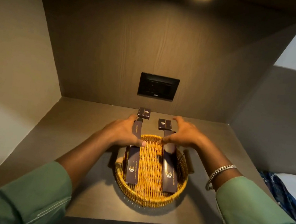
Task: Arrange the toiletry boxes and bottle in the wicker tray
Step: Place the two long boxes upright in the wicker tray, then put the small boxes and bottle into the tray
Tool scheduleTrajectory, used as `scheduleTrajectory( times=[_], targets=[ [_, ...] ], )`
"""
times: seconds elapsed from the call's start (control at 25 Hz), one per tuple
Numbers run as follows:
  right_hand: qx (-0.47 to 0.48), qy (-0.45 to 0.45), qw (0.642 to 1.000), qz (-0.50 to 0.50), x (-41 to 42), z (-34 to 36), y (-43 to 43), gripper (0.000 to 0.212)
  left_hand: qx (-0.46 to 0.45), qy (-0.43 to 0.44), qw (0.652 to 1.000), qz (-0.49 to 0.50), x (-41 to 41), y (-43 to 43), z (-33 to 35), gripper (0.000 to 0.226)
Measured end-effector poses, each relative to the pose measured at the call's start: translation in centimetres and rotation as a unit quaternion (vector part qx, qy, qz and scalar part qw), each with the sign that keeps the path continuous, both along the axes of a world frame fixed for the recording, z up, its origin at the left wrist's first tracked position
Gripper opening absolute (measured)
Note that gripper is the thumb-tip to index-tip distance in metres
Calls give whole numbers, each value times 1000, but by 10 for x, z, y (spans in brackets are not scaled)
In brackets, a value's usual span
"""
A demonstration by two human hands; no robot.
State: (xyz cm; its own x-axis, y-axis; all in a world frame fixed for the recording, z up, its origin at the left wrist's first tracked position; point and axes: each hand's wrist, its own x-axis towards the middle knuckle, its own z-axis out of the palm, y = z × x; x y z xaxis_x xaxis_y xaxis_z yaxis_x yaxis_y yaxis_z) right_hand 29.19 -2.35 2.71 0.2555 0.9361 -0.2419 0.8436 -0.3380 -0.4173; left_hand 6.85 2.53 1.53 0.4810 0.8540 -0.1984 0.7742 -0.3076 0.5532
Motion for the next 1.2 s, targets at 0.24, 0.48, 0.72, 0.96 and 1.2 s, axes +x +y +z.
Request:
scheduleTrajectory(
  times=[0.24, 0.48, 0.72, 0.96, 1.2],
  targets=[
    [115, 26, 993, 4, 39, -4, 63, 51, 56, -133, 984, 105, 17, 43, 25, 64],
    [-39, -35, 990, 134, 38, -33, 113, 26, 12, -116, 984, 137, 67, 103, 17, 44],
    [0, -94, 984, 150, 44, -7, 92, 53, -47, -15, 986, 160, 93, 116, -15, 20],
    [98, 0, 983, 155, 21, 38, 20, 79, 70, 82, 980, 166, 120, 112, -21, 45],
    [77, 5, 989, 125, -25, 17, -55, 45, 46, -14, 991, 128, 114, 91, 13, 59]
  ],
)
